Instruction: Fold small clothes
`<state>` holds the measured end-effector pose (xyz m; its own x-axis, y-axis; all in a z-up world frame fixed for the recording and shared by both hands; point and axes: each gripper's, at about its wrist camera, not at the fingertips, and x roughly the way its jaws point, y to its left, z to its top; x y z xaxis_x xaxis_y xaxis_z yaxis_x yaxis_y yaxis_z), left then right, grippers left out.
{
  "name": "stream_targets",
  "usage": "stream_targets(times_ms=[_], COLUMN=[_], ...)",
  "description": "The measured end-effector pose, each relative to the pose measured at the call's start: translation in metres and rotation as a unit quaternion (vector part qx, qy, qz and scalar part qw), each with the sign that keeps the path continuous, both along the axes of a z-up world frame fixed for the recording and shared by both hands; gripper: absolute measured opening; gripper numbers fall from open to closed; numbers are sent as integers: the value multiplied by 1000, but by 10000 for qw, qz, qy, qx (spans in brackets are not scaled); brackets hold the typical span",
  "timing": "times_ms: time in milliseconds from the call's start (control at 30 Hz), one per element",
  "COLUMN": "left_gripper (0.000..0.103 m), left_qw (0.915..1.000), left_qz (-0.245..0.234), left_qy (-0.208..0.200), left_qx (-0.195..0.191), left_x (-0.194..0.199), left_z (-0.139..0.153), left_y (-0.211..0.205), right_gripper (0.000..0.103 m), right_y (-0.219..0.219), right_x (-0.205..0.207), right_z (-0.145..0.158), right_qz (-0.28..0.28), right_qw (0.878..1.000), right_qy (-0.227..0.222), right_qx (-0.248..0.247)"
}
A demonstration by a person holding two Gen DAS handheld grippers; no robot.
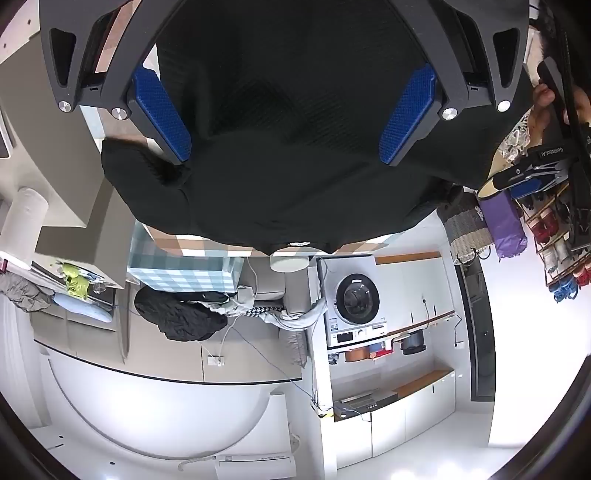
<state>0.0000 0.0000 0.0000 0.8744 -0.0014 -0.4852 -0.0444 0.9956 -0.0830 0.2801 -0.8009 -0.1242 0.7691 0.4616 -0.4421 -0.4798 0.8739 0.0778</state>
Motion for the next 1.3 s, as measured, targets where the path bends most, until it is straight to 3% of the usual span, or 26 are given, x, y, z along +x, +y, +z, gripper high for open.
stream_targets(times_ms=[1300], left_gripper=[102], left_qw=[10000], left_qz=[-8], left_qy=[28], left_qx=[39], left_x=[0], left_z=[-2], left_y=[0], right_gripper=[103], right_y=[-3], right_x=[-6], right_z=[3], right_qz=[-56], right_qw=[10000], right_qy=[44], right_qx=[34])
